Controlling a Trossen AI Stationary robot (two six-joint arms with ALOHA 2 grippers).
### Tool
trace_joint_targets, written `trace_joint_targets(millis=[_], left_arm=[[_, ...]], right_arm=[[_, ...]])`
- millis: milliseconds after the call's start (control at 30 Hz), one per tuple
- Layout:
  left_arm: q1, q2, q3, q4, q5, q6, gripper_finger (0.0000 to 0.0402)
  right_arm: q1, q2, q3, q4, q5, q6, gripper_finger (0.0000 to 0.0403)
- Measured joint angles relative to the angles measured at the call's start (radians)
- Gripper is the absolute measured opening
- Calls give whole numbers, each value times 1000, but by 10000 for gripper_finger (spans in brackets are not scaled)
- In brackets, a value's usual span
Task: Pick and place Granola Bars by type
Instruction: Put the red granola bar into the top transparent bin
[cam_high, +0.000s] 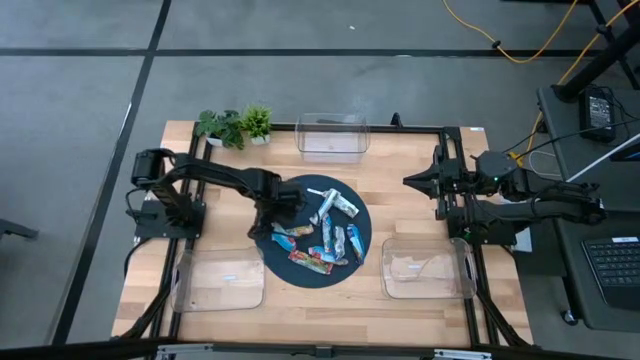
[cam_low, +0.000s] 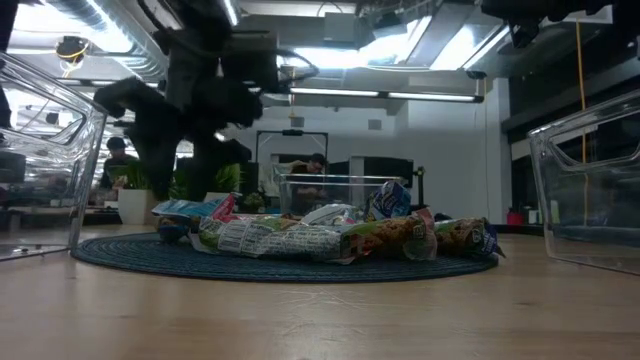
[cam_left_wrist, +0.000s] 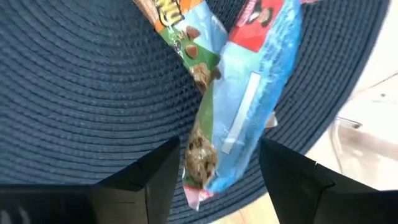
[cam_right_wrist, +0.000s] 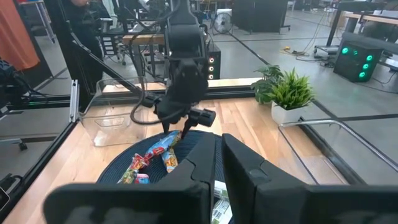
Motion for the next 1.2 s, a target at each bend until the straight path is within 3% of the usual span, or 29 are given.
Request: trace_joint_targets(millis=[300,667,867,1200], left_arm=[[0,67,0,4,-3,-25,194],[0,57,1,-26,-3,-105,69],[4,11,86,-155,-7,-97,18],[21,-154,247,-166,-87,-173,11]], right_arm=[[0,0,0,0,-2,2,32],[0,0,0,0,-2,2,32],[0,0,0,1,-2,2,32],[0,0,0,2,-2,1,32]])
